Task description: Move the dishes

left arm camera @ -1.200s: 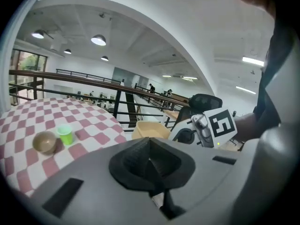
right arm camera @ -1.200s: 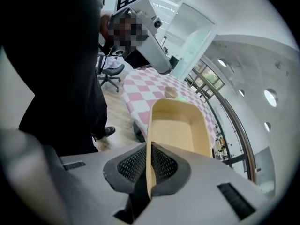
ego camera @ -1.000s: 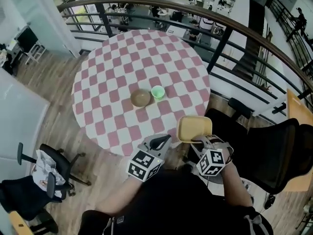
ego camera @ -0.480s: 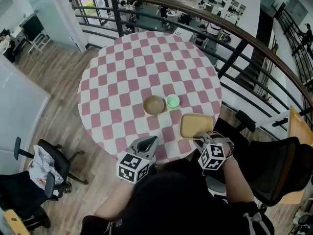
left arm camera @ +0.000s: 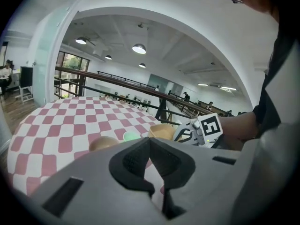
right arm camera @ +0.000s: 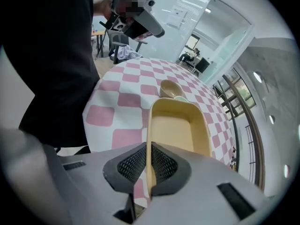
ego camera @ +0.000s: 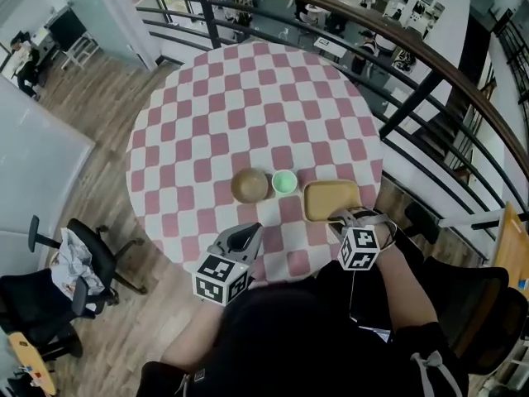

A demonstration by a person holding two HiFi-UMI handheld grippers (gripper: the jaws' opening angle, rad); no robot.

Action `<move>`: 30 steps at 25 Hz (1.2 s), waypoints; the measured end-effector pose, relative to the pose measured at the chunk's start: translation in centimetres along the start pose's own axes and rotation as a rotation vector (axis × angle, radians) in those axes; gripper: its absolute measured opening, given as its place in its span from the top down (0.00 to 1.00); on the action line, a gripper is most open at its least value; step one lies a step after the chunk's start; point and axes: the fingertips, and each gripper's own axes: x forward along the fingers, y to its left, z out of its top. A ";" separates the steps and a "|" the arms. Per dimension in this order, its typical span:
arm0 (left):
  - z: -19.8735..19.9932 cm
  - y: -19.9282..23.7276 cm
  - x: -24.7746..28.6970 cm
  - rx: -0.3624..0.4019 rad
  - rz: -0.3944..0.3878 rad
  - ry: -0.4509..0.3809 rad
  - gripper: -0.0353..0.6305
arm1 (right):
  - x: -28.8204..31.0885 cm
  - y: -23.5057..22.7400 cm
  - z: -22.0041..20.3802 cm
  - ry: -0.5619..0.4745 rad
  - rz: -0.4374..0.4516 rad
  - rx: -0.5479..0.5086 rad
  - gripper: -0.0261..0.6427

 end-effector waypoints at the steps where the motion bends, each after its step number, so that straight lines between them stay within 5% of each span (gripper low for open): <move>1: 0.0 0.0 0.4 -0.008 0.011 0.005 0.94 | 0.6 -0.7 -0.7 -0.001 0.006 -0.014 0.91; 15: -2.0 2.1 0.3 -0.146 0.198 0.058 0.94 | 7.4 -5.2 -3.6 -0.013 0.113 -0.157 0.91; 28: -1.5 2.9 -2.2 -0.143 0.214 0.074 0.94 | 9.7 -6.1 -4.1 0.036 0.089 0.015 0.91; 30: -1.4 3.0 -2.5 -0.129 0.188 0.069 0.94 | 9.1 -6.7 -4.3 0.045 0.049 0.049 0.78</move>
